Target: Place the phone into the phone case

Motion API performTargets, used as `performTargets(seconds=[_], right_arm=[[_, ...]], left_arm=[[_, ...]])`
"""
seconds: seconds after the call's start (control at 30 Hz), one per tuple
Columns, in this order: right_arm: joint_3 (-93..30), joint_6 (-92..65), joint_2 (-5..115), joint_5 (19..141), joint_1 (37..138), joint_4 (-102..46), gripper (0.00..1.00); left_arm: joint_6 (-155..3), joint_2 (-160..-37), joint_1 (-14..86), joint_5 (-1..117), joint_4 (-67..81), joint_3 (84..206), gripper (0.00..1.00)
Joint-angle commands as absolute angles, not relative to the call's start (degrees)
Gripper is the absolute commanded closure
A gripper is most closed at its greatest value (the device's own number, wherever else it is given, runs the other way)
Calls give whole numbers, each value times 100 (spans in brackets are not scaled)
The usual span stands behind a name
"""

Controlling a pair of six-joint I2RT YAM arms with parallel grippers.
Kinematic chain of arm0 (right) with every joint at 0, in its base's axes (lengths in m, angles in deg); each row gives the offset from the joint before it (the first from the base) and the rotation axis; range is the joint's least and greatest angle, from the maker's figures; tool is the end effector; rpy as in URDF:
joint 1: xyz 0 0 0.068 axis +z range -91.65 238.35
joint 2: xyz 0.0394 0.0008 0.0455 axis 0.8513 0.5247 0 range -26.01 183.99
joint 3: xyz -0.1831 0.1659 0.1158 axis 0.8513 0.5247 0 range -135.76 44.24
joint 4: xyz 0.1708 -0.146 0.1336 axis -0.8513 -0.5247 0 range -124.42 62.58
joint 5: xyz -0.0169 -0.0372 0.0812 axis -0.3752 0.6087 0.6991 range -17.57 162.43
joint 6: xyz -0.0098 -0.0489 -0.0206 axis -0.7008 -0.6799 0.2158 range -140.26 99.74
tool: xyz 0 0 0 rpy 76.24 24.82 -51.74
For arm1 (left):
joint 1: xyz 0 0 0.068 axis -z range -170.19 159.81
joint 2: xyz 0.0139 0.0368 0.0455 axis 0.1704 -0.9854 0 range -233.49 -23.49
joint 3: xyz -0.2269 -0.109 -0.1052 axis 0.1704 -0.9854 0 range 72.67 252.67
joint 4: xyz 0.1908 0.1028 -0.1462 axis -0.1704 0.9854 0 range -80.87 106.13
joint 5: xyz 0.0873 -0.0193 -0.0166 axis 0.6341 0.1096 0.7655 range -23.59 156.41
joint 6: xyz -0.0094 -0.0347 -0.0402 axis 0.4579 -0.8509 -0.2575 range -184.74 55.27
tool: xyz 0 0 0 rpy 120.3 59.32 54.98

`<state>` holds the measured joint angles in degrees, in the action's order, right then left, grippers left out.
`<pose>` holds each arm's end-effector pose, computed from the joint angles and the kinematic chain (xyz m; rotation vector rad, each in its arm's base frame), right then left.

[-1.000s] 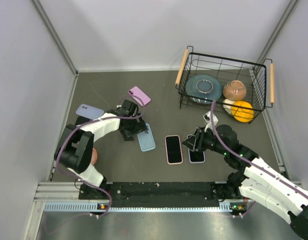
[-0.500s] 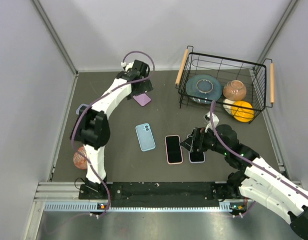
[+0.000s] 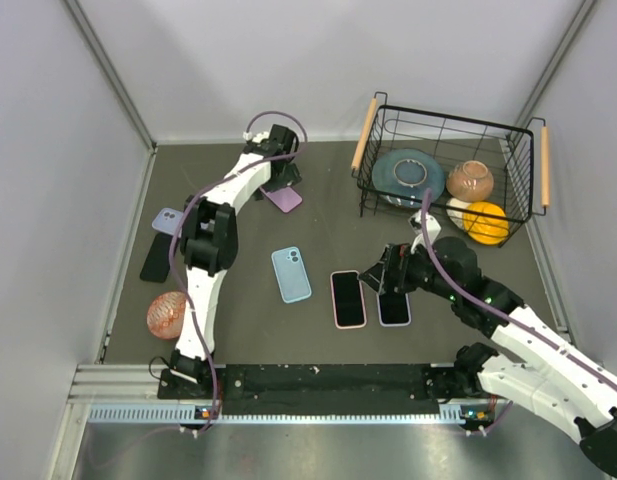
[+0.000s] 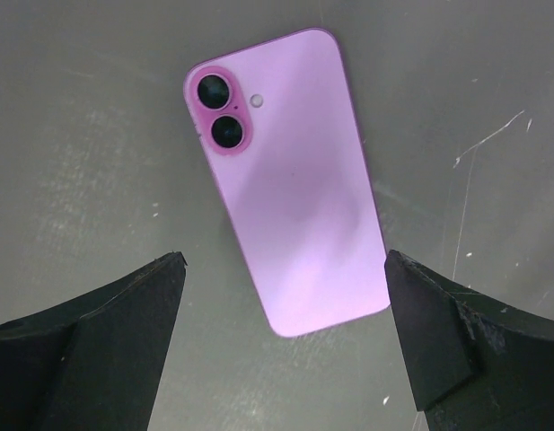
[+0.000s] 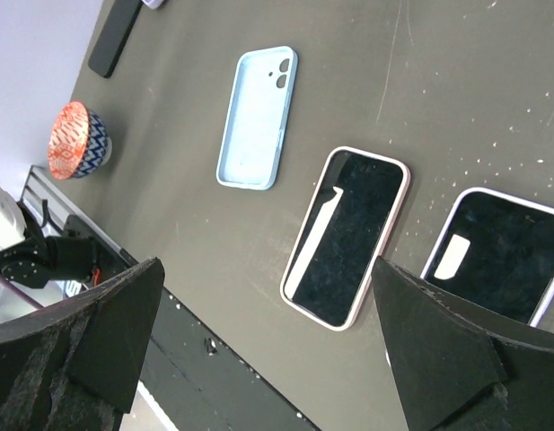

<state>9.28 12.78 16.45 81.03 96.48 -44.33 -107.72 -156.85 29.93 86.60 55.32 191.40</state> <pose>0.1346 0.1125 0.2741 -0.1965 2.1114 0.9236 0.4792 -0.1624 0.2078 -0.6163 2.4557 0.0394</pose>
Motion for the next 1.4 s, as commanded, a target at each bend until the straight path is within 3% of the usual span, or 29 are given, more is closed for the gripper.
performTargets(seconds=[0.0,0.77,1.0,1.37], right_arm=[[557,1085,1740,8008,9693,-4456,1],[486,918,1627,7920,9693,-4623,2],[477,962,1521,7946,9702,-4693,2],[381,1015,1293,7938,9702,-4966,2]], left_arm=[[-10745,-15971,2976,8549,5246,19606,3],[-11009,-16569,2827,8601,5728,19659,9],[-10641,-16412,2791,8444,5817,19413,26],[-10429,-15911,2765,8373,5852,18851,30]])
